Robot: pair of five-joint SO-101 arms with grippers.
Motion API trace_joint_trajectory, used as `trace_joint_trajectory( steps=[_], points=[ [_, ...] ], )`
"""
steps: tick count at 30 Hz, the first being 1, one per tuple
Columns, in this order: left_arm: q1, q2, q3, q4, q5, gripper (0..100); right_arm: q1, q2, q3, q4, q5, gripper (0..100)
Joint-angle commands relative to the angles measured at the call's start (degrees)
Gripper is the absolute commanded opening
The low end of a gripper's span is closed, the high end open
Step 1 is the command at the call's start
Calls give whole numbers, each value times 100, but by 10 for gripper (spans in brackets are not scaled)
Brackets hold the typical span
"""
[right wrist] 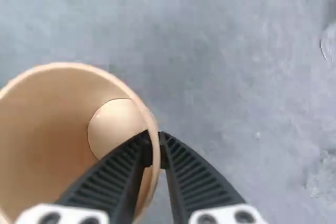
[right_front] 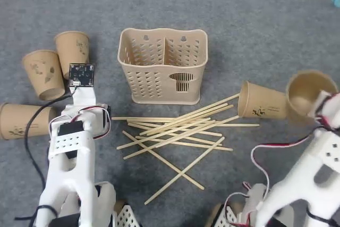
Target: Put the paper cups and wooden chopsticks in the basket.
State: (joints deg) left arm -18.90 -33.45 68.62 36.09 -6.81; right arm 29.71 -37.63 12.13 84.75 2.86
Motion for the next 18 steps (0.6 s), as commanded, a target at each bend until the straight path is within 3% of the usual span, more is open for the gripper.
trace_joint_trajectory(
  steps=[1,9,18],
  points=[
    [0,-26,-180,53,-26,174,-743,-145,-774,-4,-659,7],
    [0,-26,-180,53,-26,174,-2651,-136,-1618,-541,-1099,9],
    [0,-26,-189,44,-26,174,-3749,-66,-1670,-1982,-1055,9]
  ],
)
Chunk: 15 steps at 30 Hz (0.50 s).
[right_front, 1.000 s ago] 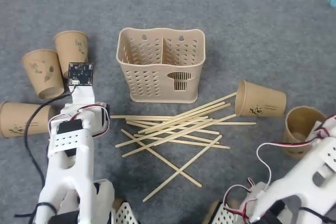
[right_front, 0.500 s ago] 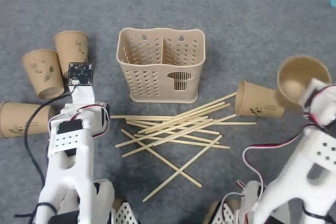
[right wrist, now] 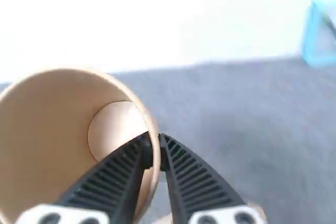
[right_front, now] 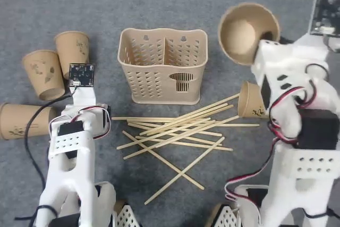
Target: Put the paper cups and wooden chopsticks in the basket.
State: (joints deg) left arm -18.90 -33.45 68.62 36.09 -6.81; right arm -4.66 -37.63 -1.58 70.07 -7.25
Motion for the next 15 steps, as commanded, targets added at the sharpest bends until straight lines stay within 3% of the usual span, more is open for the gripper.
trace_joint_trajectory(
  steps=[1,7,15],
  points=[
    [0,-26,-189,44,-26,174,-409,4,-316,-646,-26,9],
    [0,-26,-198,44,-26,174,-1130,725,-422,-866,299,9],
    [0,-26,-207,18,-26,174,-1279,2123,-1433,-330,290,9]
  ],
)
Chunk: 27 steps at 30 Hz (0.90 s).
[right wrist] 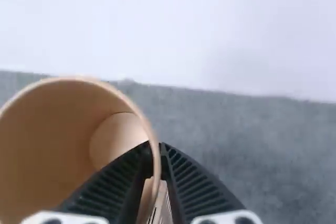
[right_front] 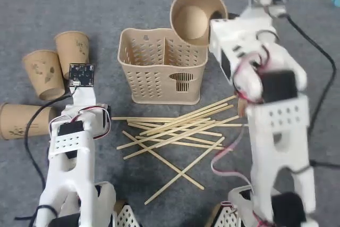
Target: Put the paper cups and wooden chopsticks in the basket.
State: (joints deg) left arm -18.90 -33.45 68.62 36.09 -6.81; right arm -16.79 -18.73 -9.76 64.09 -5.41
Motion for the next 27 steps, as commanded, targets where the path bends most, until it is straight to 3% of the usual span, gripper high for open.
trace_joint_trajectory(
  steps=[1,9,21,23,27],
  points=[
    [0,-26,-207,18,-26,174,-66,356,-774,453,105,9],
    [0,-26,-207,18,-26,174,-251,1112,-1811,1745,132,9],
    [0,-26,-207,18,-26,174,-224,2088,-1846,1877,141,12],
    [0,-26,-207,18,-26,174,-233,2237,-1855,1833,141,55],
    [0,-26,-207,18,-26,174,-251,2334,-1899,1780,123,268]
  ],
)
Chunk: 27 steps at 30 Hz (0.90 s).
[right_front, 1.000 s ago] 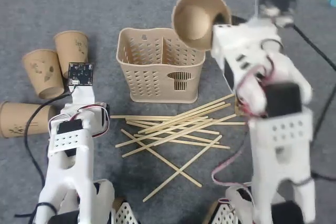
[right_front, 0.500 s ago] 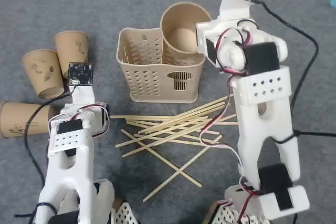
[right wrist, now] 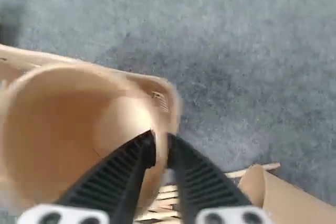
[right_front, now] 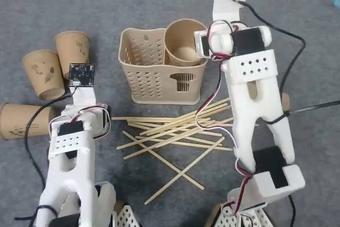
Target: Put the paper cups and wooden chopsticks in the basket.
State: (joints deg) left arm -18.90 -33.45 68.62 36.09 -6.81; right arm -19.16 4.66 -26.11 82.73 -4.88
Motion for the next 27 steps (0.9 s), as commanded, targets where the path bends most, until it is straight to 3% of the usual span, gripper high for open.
trace_joint_trajectory(
  steps=[1,4,14,19,27],
  points=[
    [0,-26,-207,18,-35,174,-13,-4,-378,-22,70,311],
    [0,-26,-207,18,-35,174,22,-4,-976,356,53,346],
    [0,-26,-207,18,-35,174,92,-13,-3130,2053,79,218],
    [0,-26,-207,18,-35,174,637,-435,-2418,2026,70,105],
    [0,-26,-207,18,-35,174,1068,-1508,-299,2009,79,127]
  ],
)
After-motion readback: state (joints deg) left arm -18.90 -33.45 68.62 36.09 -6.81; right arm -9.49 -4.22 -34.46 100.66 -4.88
